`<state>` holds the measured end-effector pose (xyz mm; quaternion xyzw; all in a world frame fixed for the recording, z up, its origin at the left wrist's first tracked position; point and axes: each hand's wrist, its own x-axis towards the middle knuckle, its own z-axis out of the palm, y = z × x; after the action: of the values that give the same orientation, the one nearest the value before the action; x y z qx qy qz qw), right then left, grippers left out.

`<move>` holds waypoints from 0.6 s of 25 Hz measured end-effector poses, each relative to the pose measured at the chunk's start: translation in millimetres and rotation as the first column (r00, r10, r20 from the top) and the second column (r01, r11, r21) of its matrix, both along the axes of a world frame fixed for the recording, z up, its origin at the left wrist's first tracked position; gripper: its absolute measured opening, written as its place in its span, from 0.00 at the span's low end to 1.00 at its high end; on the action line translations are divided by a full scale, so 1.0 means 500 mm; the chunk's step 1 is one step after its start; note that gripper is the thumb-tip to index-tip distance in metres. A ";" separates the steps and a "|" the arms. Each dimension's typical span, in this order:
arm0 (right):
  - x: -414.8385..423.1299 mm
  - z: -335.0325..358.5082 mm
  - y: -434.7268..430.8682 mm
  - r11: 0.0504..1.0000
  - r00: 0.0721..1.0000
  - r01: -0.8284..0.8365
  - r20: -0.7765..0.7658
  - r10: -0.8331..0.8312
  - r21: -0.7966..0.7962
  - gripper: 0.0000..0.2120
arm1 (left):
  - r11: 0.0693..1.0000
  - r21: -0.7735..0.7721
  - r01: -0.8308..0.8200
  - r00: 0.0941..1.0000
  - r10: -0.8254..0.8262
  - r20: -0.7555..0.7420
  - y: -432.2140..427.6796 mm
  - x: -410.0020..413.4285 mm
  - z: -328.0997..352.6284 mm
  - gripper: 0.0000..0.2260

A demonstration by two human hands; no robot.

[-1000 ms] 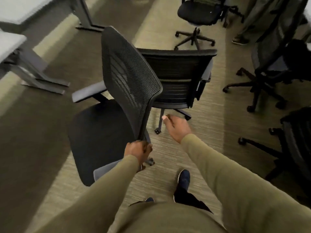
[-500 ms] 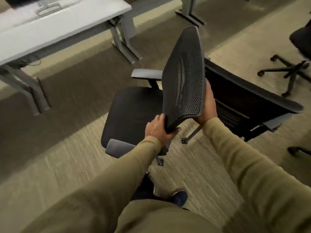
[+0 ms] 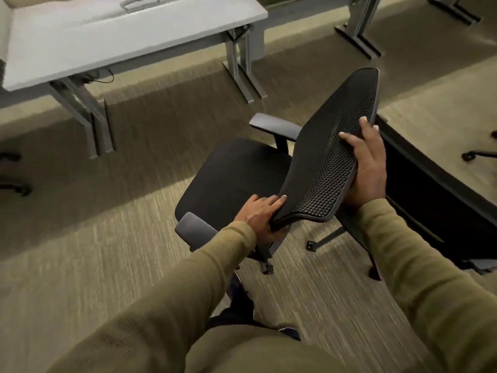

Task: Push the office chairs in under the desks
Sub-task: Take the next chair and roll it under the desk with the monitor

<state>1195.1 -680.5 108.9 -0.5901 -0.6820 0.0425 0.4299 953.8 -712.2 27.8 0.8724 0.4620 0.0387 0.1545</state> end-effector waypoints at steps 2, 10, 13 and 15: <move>-0.023 0.005 0.016 0.999 0.999 -0.007 0.053 0.010 -0.042 0.27 | 1.000 -0.006 0.018 1.000 -0.018 -0.008 0.026 -0.044 0.002 0.38; -0.157 0.004 0.172 0.993 0.938 -0.119 0.325 0.117 -0.014 0.30 | 0.996 -0.032 -0.083 0.997 0.083 0.005 0.143 -0.248 0.023 0.34; -0.232 0.005 0.235 0.989 0.918 -0.150 0.368 0.146 -0.018 0.30 | 0.982 -0.078 -0.169 0.986 0.168 -0.019 0.202 -0.345 0.027 0.35; -0.283 0.004 0.275 0.985 0.901 -0.169 0.403 0.163 -0.021 0.30 | 0.966 -0.119 -0.232 0.972 0.233 0.001 0.242 -0.408 0.032 0.38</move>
<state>1053.4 -542.8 111.0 -0.5228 -0.8039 -0.0484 0.2794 749.8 -591.2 43.6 0.8013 0.5615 0.0358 0.2037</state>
